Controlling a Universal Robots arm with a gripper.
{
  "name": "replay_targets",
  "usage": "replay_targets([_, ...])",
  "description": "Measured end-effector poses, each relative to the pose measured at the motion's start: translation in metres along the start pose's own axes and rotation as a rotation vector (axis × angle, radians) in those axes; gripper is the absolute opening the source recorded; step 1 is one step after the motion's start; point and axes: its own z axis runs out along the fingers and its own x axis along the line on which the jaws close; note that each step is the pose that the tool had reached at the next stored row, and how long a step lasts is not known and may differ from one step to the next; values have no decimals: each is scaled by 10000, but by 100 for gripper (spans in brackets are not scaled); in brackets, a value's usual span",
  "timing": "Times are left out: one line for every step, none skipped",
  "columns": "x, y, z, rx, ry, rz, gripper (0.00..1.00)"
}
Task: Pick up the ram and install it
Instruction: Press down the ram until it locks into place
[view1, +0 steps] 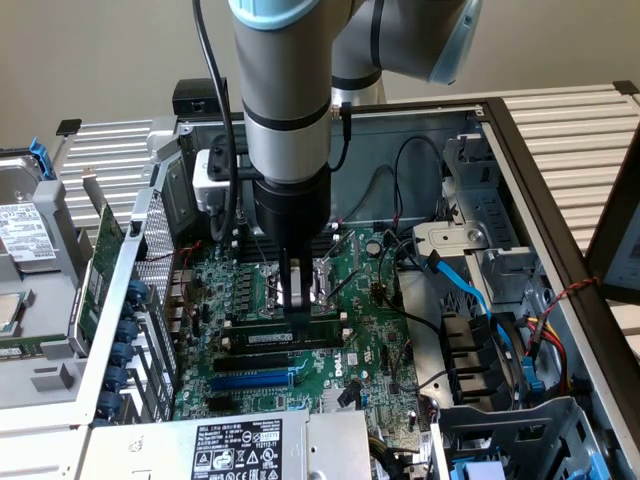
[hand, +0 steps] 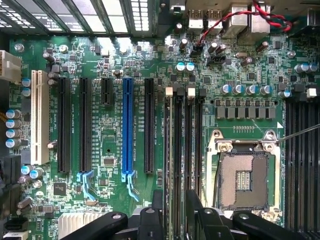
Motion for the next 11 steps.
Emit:
replay_targets([-1,0,-8,0,-29,1,33])
replay_targets([-1,0,-16,-1,-57,0,33])
replay_targets([-1,0,-24,-2,-79,0,33])
replay_targets([-2,0,-29,-2,-93,0,33])
replay_targets([-1,2,-32,-1,-97,0,33])
replay_targets([-2,4,-34,-5,-99,0,33])
replay_targets([-2,8,-36,-16,-98,0,33])
replay_targets([-2,13,-38,-27,-97,2,33])
replay_targets([-1,19,-40,-38,-92,3,33])
replay_targets([-1,25,-41,-50,-87,3,33])
replay_targets([-1,34,-41,-61,-83,3,33])
